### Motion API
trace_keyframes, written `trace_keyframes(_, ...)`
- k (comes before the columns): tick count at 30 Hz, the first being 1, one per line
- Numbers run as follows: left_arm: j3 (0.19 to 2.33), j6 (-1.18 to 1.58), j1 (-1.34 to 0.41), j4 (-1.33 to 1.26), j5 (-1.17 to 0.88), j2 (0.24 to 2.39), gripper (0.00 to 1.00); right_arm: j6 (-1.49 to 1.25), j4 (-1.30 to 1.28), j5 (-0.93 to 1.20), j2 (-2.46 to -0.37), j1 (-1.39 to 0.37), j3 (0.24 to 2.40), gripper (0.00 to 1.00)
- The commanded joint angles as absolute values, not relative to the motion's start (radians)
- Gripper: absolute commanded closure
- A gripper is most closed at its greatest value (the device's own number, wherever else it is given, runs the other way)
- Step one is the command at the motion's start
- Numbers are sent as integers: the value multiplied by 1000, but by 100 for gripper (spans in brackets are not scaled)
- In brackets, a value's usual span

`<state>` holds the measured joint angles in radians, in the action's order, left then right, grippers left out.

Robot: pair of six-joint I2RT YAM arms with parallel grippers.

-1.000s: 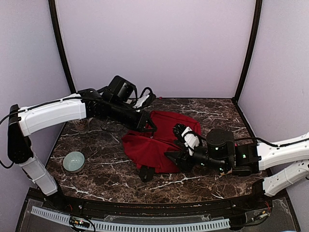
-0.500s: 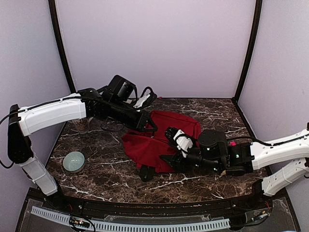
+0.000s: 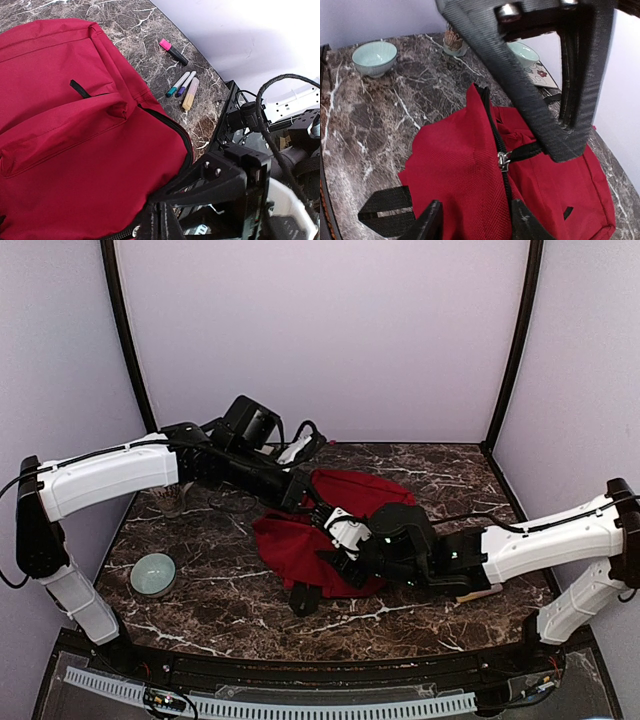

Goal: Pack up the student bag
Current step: Hold the largest pocket of the student bag, then zip the largest pocket of the bag in the student bag.

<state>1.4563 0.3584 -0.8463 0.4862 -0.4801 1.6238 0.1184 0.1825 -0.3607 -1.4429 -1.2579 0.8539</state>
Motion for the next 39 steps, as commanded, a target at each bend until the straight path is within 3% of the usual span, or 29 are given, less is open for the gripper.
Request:
trace_keyframes(1,1438,357,-847,401,-510,1568,100,127,157,-376,-1473,-1253,900,65)
trace_keyframes(10,1413,357,-847,397,-499,1542,100,89,132,-390,-1411,-1254,843,100)
trace_keyframes(21,1380,280,-837,525,-377,1483,100,82,67,-408,-1284,-1254,735,100)
trace_keyframes(29,1289,280,-773,627,-117,1441,100,78,33,-411,-1197,-1254,666,100)
trace_keyframes(39,1262,292,-774,620,-223,1380,100,63,28,-377,-1166,-1253,620,100)
